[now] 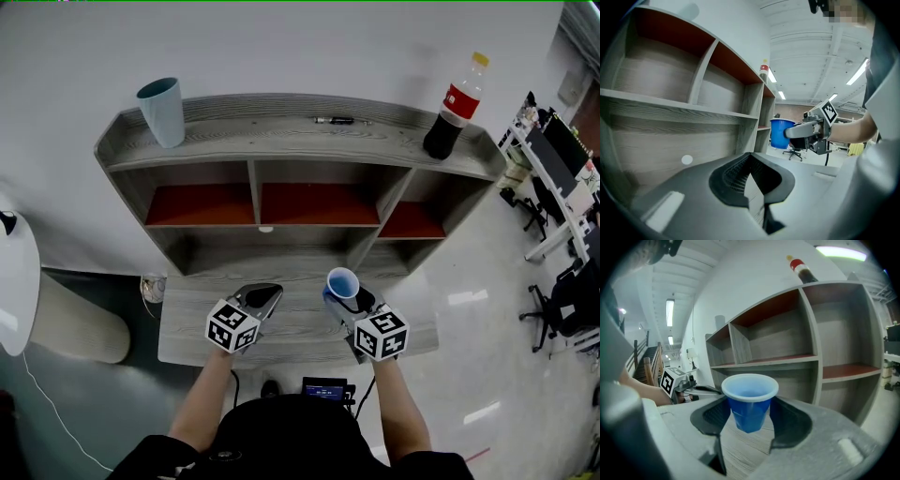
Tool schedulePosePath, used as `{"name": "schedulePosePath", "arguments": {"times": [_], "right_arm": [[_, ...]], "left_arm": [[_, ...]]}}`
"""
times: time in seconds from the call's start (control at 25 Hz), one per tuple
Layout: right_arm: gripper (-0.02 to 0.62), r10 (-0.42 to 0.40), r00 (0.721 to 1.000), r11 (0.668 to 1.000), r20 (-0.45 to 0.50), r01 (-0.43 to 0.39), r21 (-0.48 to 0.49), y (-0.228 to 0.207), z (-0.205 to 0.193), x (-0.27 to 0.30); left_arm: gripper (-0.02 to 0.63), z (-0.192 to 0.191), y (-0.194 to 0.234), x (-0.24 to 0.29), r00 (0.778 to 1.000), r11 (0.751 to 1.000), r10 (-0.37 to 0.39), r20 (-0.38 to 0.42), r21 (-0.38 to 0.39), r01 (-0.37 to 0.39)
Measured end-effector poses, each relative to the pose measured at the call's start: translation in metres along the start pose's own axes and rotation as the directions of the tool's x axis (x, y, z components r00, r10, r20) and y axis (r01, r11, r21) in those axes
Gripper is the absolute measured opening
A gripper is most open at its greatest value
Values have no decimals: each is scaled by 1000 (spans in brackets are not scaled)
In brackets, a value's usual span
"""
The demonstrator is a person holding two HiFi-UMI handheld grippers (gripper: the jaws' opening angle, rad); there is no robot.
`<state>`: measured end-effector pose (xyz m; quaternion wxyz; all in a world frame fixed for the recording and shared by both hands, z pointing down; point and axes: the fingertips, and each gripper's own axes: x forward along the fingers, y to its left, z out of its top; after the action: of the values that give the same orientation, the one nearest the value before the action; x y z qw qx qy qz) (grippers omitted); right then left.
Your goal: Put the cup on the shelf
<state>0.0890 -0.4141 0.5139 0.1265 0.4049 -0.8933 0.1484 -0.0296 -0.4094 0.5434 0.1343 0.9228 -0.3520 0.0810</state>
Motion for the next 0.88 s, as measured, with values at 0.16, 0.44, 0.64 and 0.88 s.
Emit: {"name": "schedulePosePath", "arguments": {"times": [0.16,0.44,0.64,0.88], "right_arm": [[261,16,1000,1000,2,-16,3,-1,-2,-2],[261,27,1000,1000,2,-27,9,-2,-5,-6],[261,32,999,999,3,-32,7,-3,-5,-8],[261,44,999,999,-1,-44,-1,0,-5,-8]], "left_arm": [[3,-1,-3,-1,1000,1000,19,-1,-4,-19],[3,-6,-7,-2,999,999,32,-10,-7,-32],[3,-7,-10,-2,999,999,32,-13,-6,-32],[3,-6,-20,2,1000,1000,-16,-19,-21,16]]}}
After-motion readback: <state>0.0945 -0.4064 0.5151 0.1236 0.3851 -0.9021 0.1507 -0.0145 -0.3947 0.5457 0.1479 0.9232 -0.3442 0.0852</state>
